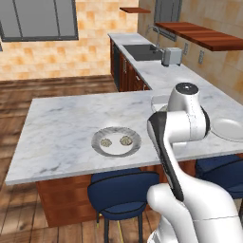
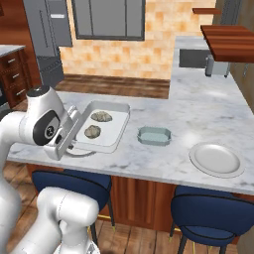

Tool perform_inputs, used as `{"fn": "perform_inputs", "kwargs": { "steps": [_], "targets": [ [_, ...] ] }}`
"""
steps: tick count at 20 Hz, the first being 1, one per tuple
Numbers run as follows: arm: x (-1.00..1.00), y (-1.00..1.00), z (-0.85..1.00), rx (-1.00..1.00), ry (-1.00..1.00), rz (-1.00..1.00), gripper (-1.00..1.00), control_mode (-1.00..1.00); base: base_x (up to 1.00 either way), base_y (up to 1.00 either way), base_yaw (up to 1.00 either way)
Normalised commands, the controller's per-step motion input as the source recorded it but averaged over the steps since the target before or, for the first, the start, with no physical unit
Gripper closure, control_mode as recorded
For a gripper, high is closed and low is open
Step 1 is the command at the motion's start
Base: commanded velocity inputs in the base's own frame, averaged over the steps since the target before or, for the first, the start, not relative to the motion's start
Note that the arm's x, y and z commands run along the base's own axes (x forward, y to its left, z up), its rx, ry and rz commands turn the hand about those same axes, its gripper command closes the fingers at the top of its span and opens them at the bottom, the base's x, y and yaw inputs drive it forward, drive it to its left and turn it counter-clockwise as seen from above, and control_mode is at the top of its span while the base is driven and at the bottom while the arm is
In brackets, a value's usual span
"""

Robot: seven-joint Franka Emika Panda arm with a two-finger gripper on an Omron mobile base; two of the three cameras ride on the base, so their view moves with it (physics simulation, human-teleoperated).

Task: Place two dumplings into each of the tupperware containers and then place the containers in the fridge.

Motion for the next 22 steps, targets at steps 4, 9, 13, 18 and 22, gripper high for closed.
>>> {"fn": "perform_inputs", "kwargs": {
  "steps": [4, 9, 13, 18, 22],
  "targets": [
    [0.0, -0.02, 0.06, 0.0, 0.0, 0.0, 1.0, 1.0, 0.0, 0.0, 0.0],
    [0.0, 0.0, 0.0, 0.0, 0.0, 0.0, 1.0, 1.0, -0.35, 0.41, 0.0],
    [0.0, 0.0, 0.0, 0.0, 0.0, 0.0, 1.0, 1.0, -0.53, 1.0, 0.0],
    [0.0, 0.0, 0.0, 0.0, 0.0, 0.0, 1.0, 1.0, -0.62, 1.0, 0.0],
    [0.0, 0.0, 0.0, 0.0, 0.0, 0.0, 1.0, 1.0, -0.12, 1.0, 0.0]
  ]
}}
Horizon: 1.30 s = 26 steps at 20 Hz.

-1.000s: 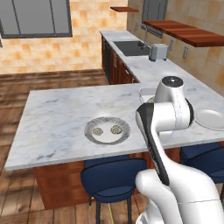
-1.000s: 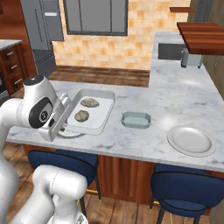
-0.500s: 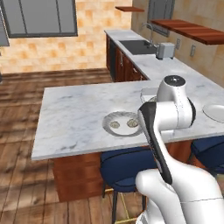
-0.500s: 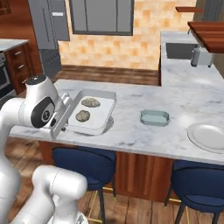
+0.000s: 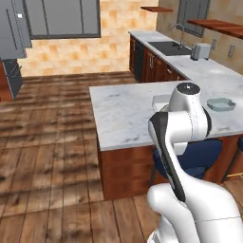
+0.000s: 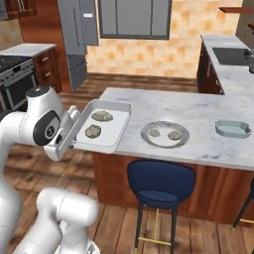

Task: Place two dumplings into each of the tupperware containers and then place the containers in the fridge.

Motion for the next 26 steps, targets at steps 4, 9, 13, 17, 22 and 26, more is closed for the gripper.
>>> {"fn": "perform_inputs", "kwargs": {
  "steps": [4, 9, 13, 17, 22, 26],
  "targets": [
    [0.0, 0.0, 0.0, 0.0, 0.0, 0.0, 1.0, 1.0, 0.0, 1.0, 0.0],
    [0.0, 0.0, 0.0, 0.0, 0.0, 0.0, 1.0, 1.0, 0.27, 1.0, 0.0],
    [0.0, 0.0, 0.0, 0.0, 0.0, 0.0, 1.0, 1.0, 0.74, 1.0, 0.0],
    [0.0, 0.0, 0.0, 0.0, 0.0, 0.0, 1.0, 1.0, 1.0, 0.78, 0.0],
    [0.0, 0.0, 0.0, 0.0, 0.0, 0.0, 1.0, 1.0, 1.0, 0.56, 0.0],
    [0.0, 0.0, 0.0, 0.0, 0.0, 0.0, 1.0, 1.0, 1.0, 0.2, 0.0]
  ]
}}
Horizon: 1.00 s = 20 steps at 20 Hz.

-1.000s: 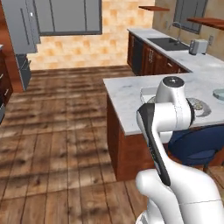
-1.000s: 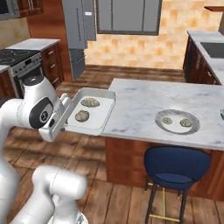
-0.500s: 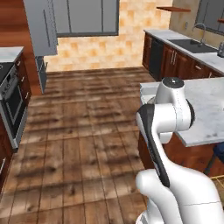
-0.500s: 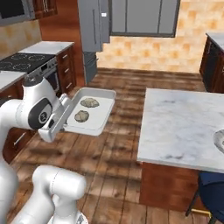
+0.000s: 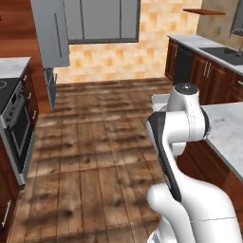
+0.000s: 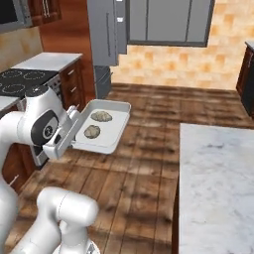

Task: Place two dumplings into each of the tupperware containers and then place the containers in the fridge.

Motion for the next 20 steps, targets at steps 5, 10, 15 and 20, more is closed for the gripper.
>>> {"fn": "perform_inputs", "kwargs": {
  "steps": [5, 10, 15, 20],
  "targets": [
    [0.0, 0.0, 0.0, 0.0, 0.0, 0.0, 1.0, 1.0, 1.0, 0.13, 0.0],
    [0.0, 0.0, 0.0, 0.0, 0.0, 0.0, 1.0, 1.0, 1.0, 0.27, 0.0],
    [0.0, 0.0, 0.0, 0.0, 0.0, 0.0, 1.0, 1.0, 1.0, 0.53, 0.0],
    [0.0, 0.0, 0.0, 0.0, 0.0, 0.0, 1.0, 1.0, 1.0, 0.43, 0.0]
  ]
}}
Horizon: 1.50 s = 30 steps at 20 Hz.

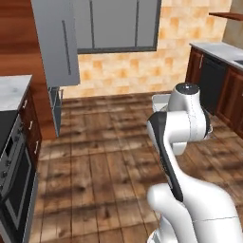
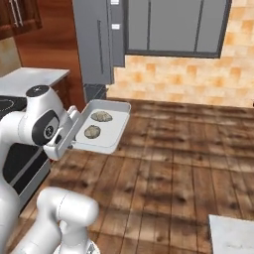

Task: Place two dumplings into each of the tupperware containers and then place the containers in the fridge.

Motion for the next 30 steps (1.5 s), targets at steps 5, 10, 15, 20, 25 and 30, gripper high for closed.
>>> {"fn": "perform_inputs", "kwargs": {
  "steps": [5, 10, 15, 20, 25, 30],
  "targets": [
    [0.0, 0.0, 0.0, 0.0, 0.0, 0.0, 1.0, 1.0, 1.0, 0.07, 0.02],
    [0.0, 0.0, 0.0, 0.0, 0.0, 0.0, 1.0, 1.0, 1.0, -0.21, 0.0],
    [0.0, 0.0, 0.0, 0.0, 0.0, 0.0, 1.0, 1.0, 1.0, -0.39, 0.05],
    [0.0, 0.0, 0.0, 0.0, 0.0, 0.0, 1.0, 1.0, 1.0, -0.6, 0.13],
    [0.0, 0.0, 0.0, 0.0, 0.0, 0.0, 1.0, 1.0, 1.0, -0.79, 0.24],
    [0.0, 0.0, 0.0, 0.0, 0.0, 0.0, 1.0, 1.0, 0.95, -0.83, 0.46]
  ]
}}
